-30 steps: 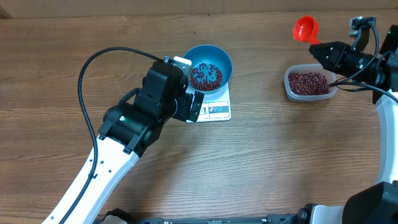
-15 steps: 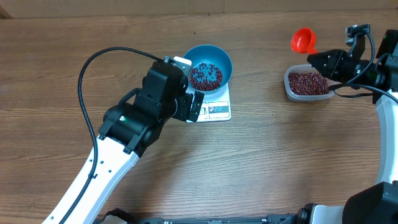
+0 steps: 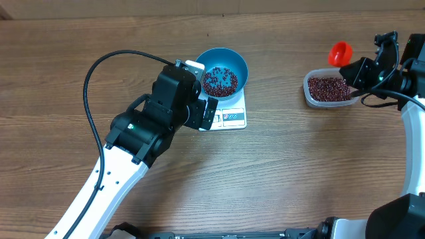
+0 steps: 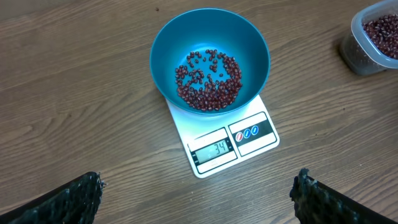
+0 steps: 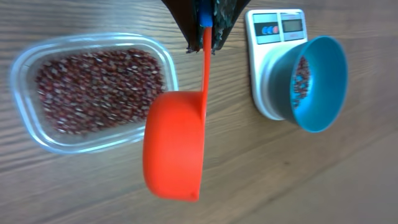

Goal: Scoop item into bowl and weigh 150g on scale
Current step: 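Raise the empty scoop and move it right back toward the bean tub, then lower the red scoop into the bean tub again with the right gripper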

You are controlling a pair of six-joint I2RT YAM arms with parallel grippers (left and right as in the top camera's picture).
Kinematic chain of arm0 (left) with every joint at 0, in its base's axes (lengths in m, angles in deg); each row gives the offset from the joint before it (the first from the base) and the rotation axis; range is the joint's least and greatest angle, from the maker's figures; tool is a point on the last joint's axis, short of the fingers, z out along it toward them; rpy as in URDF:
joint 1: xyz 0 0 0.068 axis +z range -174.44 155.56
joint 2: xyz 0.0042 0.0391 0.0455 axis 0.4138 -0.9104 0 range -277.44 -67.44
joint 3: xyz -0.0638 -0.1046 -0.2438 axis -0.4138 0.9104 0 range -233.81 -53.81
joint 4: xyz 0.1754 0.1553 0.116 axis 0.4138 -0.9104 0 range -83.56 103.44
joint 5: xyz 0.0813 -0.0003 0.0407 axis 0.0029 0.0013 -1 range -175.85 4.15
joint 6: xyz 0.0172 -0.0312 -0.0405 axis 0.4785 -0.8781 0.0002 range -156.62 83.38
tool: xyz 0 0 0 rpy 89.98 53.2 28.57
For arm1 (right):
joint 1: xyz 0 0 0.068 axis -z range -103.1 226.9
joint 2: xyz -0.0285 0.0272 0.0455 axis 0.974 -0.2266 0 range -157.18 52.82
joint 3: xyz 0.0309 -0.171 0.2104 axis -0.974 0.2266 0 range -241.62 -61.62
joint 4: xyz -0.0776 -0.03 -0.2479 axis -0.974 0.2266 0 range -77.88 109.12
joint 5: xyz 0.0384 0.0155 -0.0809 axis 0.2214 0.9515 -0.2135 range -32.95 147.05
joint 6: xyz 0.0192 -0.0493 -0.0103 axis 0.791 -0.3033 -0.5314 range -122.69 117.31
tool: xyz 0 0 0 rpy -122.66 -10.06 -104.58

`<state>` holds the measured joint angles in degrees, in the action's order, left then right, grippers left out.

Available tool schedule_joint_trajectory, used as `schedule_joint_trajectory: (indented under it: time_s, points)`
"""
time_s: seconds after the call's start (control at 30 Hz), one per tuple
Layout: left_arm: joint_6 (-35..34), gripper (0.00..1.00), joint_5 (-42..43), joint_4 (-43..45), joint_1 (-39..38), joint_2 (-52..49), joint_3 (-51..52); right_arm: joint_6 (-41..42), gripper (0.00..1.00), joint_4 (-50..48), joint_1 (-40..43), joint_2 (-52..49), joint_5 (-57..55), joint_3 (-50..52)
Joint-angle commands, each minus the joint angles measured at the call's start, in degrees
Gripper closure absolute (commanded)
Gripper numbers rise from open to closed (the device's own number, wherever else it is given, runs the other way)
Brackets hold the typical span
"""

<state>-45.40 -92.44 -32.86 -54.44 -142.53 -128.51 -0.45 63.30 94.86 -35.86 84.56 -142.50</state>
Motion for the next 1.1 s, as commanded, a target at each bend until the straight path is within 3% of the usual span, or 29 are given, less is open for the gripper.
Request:
schedule_joint_trajectory:
  time_s: [0.0, 0.5, 1.07]
  points:
    - [1.0, 0.00, 0.5, 0.0, 0.1, 0.8, -1.2, -0.6, 0.96, 0.3, 0.0, -1.0, -5.7, 0.2]
    - [1.0, 0.01, 0.5, 0.0, 0.1, 0.8, -1.2, -1.4, 0.96, 1.5, 0.0, -3.8, -16.2, 1.6]
    - [1.0, 0.01, 0.5, 0.0, 0.1, 0.8, -1.2, -2.6, 0.96, -2.1, -0.7, -13.2, -18.2, 3.7]
